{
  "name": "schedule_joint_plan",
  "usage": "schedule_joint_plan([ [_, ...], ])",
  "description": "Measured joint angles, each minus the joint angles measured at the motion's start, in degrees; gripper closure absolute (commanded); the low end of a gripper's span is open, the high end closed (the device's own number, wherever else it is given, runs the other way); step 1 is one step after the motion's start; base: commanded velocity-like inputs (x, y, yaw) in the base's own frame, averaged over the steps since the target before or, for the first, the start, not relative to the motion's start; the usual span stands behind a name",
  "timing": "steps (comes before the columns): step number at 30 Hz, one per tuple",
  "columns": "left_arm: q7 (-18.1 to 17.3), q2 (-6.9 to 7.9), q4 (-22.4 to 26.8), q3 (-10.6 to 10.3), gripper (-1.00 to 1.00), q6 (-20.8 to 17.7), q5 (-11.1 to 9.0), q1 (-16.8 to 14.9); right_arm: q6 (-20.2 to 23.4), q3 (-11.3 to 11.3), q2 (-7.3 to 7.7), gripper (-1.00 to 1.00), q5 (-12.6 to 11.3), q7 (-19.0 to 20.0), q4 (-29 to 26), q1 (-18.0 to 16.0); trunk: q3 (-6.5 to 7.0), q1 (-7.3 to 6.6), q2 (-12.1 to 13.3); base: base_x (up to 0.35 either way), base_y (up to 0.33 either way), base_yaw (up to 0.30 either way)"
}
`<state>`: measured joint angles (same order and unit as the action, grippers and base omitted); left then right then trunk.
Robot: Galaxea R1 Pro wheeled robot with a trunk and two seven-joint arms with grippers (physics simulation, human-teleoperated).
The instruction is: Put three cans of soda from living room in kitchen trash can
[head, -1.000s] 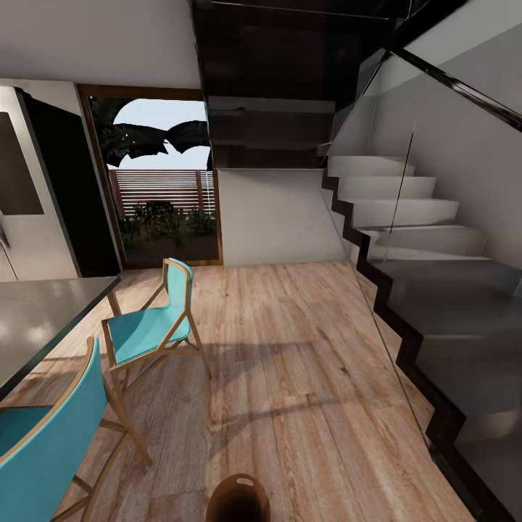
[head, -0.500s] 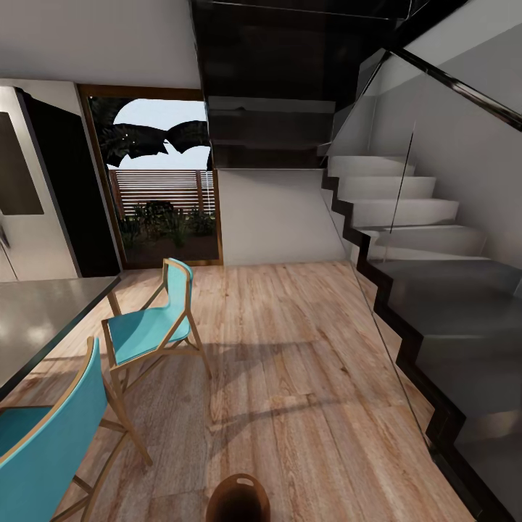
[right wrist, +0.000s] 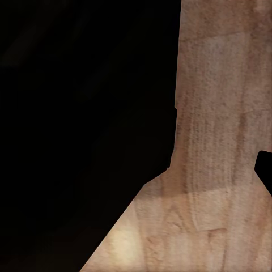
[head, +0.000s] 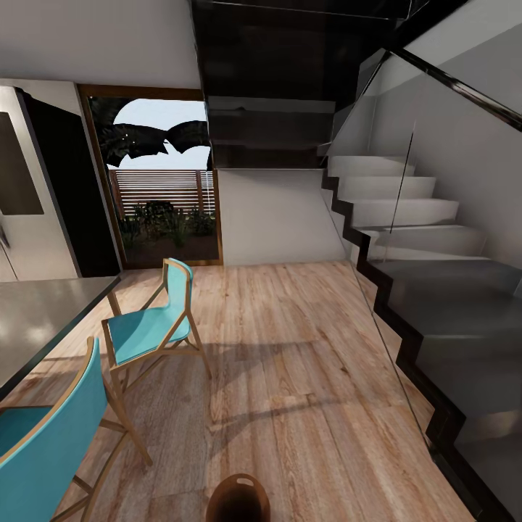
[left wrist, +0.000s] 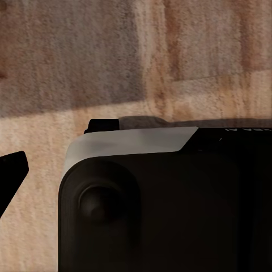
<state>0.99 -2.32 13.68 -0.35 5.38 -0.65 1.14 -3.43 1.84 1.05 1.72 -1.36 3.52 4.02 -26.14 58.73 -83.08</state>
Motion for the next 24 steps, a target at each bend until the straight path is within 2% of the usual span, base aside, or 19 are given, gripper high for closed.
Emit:
schedule_joint_plan([
  [24,0.00,0.00,0.00,0.00,-1.00,0.00,0.00,0.00,0.00,0.00,0.00,-1.00,0.00,0.00,0.00,0.00,0.00,0.00,0.00,0.000,0.000,0.000],
])
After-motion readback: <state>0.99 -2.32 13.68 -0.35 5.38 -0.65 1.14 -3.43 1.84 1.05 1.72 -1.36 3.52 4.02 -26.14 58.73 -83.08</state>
